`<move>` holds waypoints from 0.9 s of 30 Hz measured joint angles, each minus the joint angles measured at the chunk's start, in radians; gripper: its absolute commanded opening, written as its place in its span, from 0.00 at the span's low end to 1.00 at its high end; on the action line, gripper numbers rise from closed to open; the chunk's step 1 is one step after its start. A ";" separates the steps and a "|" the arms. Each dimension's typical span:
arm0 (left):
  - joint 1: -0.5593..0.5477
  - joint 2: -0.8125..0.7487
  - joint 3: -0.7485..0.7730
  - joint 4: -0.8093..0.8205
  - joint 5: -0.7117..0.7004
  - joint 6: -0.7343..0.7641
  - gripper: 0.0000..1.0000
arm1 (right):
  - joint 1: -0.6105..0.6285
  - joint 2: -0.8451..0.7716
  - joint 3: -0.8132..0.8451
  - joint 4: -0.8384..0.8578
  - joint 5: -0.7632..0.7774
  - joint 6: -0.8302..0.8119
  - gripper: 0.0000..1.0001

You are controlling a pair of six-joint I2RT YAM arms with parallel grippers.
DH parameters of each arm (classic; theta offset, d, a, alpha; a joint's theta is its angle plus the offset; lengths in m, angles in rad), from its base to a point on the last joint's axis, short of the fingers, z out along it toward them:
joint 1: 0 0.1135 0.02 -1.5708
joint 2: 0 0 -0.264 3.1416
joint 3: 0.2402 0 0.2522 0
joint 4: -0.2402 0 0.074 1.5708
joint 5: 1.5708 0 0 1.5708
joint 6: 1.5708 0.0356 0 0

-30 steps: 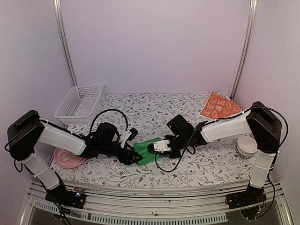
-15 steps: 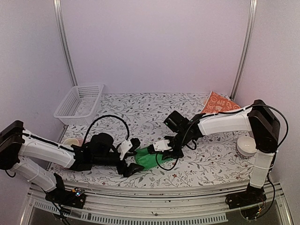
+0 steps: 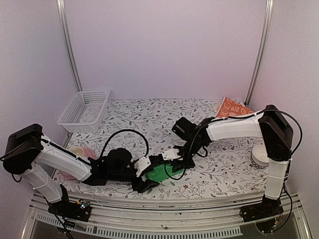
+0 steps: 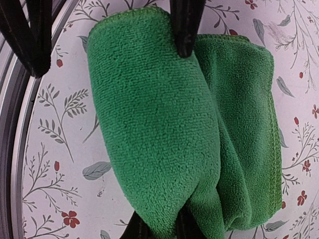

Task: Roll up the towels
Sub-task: Roll the towel at the center of the board.

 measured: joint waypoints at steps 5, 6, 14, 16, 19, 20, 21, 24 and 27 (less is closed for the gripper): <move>-0.003 0.043 0.011 0.022 -0.025 0.001 0.66 | -0.003 0.003 0.005 -0.007 -0.007 0.003 0.13; -0.005 0.054 0.014 0.026 -0.029 0.001 0.63 | -0.003 0.003 0.005 -0.007 -0.008 0.003 0.13; -0.010 0.103 0.030 0.058 -0.076 0.007 0.28 | -0.003 0.005 0.005 -0.012 -0.007 0.010 0.20; -0.011 0.108 0.030 0.065 -0.079 0.004 0.13 | -0.003 0.005 0.005 -0.014 -0.006 0.013 0.29; -0.015 0.112 0.031 0.070 -0.082 -0.001 0.02 | -0.003 0.005 0.004 -0.021 -0.008 0.013 0.40; -0.016 0.112 0.031 0.070 -0.082 -0.007 0.00 | -0.003 0.003 0.002 -0.022 -0.008 0.013 0.44; -0.016 0.112 0.031 0.071 -0.079 -0.011 0.00 | -0.002 -0.002 -0.003 -0.021 -0.008 0.016 0.48; -0.019 0.112 0.030 0.076 -0.071 -0.029 0.00 | -0.002 -0.035 -0.039 -0.006 -0.005 0.016 0.60; -0.019 0.111 0.024 0.085 -0.075 -0.071 0.00 | 0.000 -0.084 -0.088 0.013 0.011 0.012 0.68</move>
